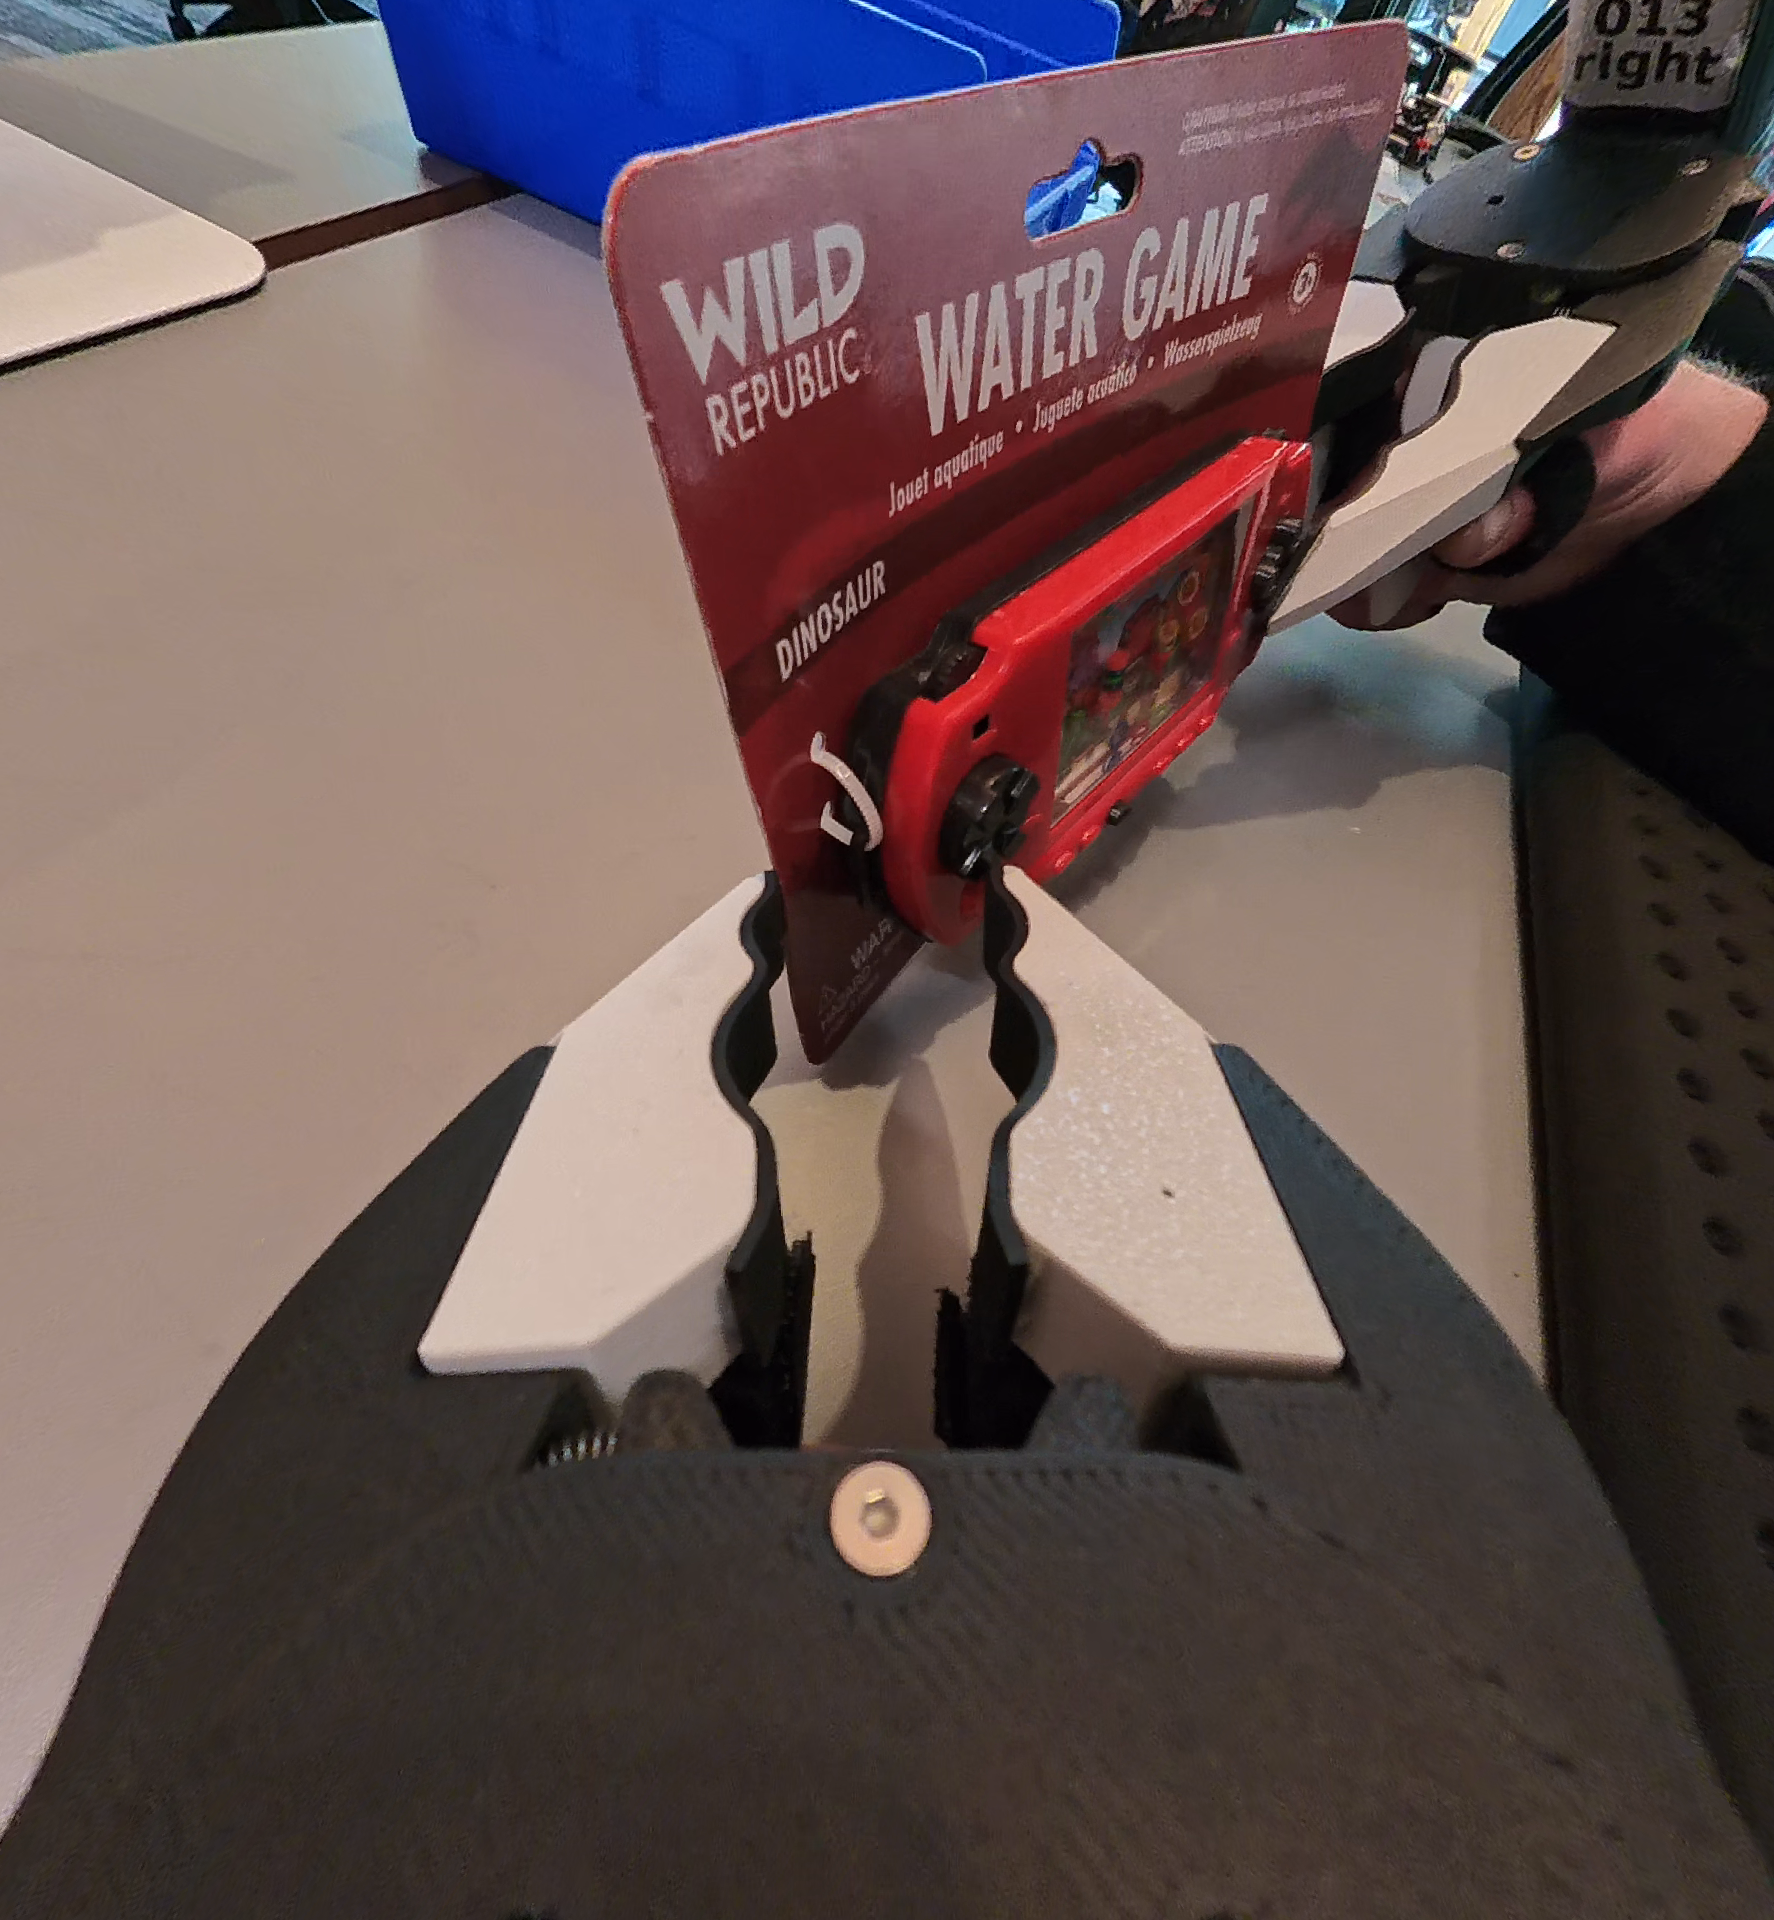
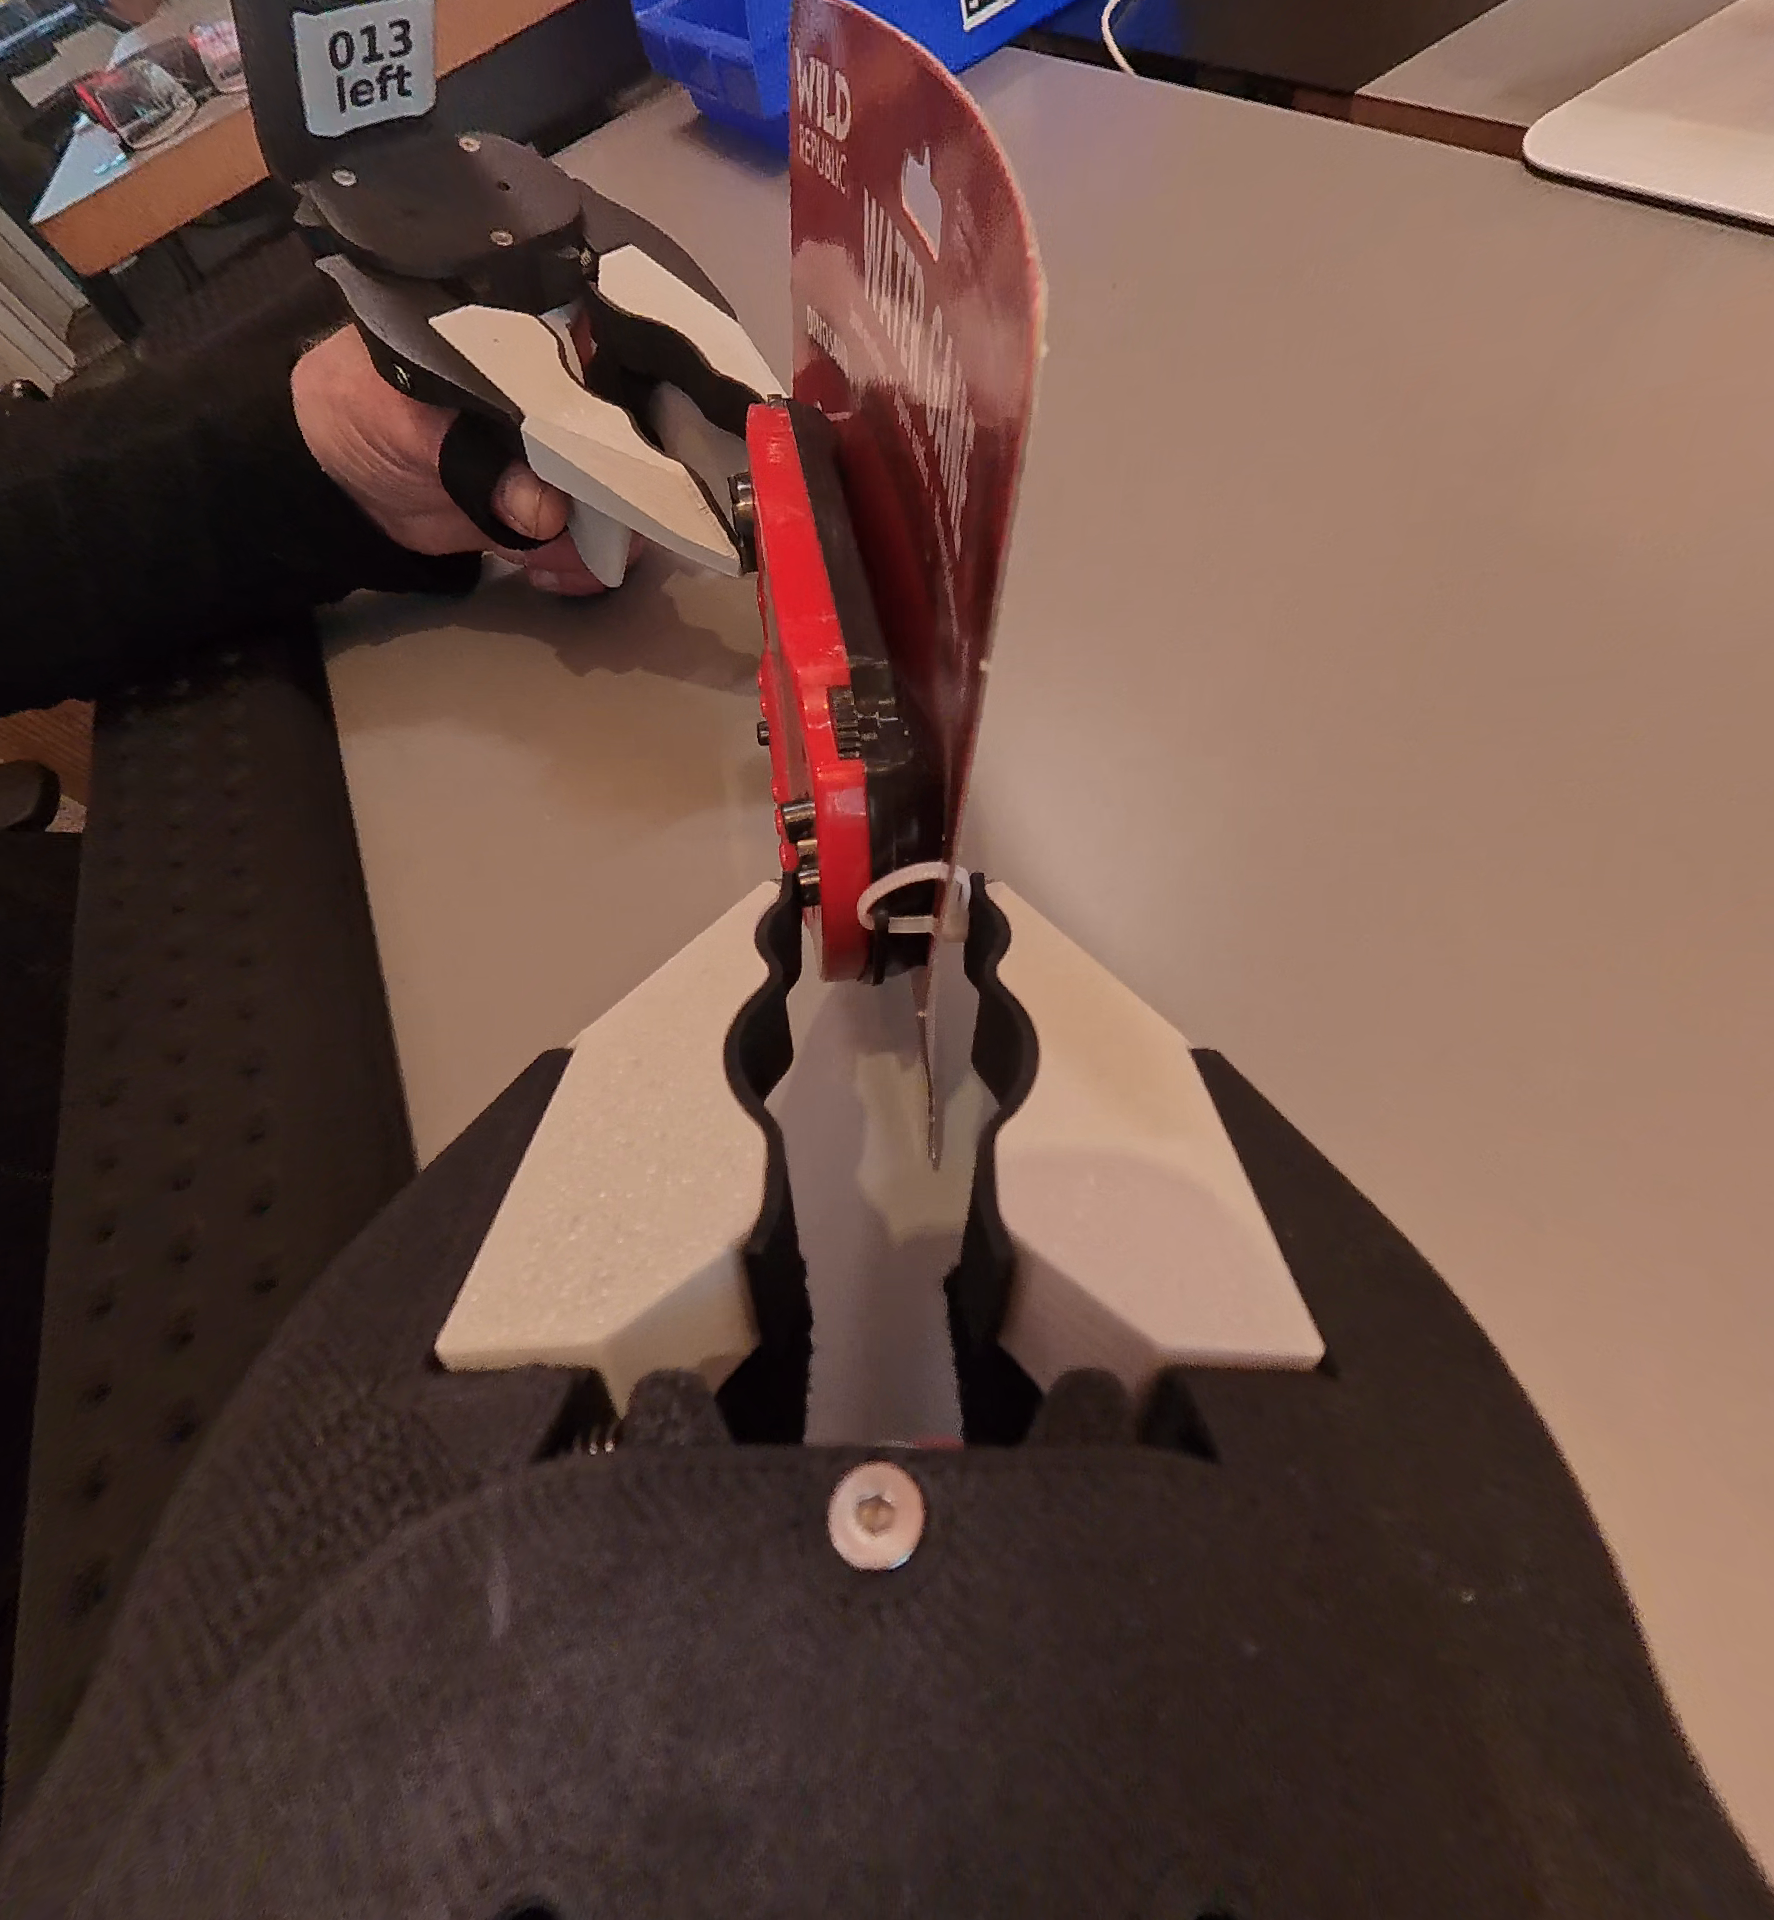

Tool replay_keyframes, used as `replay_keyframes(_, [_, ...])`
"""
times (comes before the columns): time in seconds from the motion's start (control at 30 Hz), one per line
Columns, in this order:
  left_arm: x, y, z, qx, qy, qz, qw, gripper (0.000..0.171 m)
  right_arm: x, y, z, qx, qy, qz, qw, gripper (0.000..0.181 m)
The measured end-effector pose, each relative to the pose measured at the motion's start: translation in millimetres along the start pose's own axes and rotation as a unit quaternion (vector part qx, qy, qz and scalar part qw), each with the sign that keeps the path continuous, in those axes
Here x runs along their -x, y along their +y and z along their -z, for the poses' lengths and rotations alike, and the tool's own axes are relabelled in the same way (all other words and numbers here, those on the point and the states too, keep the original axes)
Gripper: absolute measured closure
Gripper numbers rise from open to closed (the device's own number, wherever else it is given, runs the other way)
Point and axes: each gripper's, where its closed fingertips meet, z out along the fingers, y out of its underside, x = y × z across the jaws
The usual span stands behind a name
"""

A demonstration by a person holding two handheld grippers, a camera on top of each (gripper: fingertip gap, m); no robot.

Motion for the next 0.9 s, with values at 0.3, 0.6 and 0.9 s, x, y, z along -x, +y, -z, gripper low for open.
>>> replay_keyframes(0.3, [-6.8,1.4,-2.8,0.005,0.009,-0.013,1.000,0.136,-0.8,-3.4,-0.3,-0.020,0.002,-0.010,1.000,0.147])
replay_keyframes(0.6, [-6.3,1.2,-2.8,0.005,0.007,-0.013,1.000,0.136,1.2,2.7,1.3,-0.011,0.002,-0.004,1.000,0.140])
replay_keyframes(0.9, [-8.1,0.7,-3.2,0.003,0.008,-0.015,1.000,0.137,-2.8,5.5,2.1,-0.001,0.022,0.006,1.000,0.143])
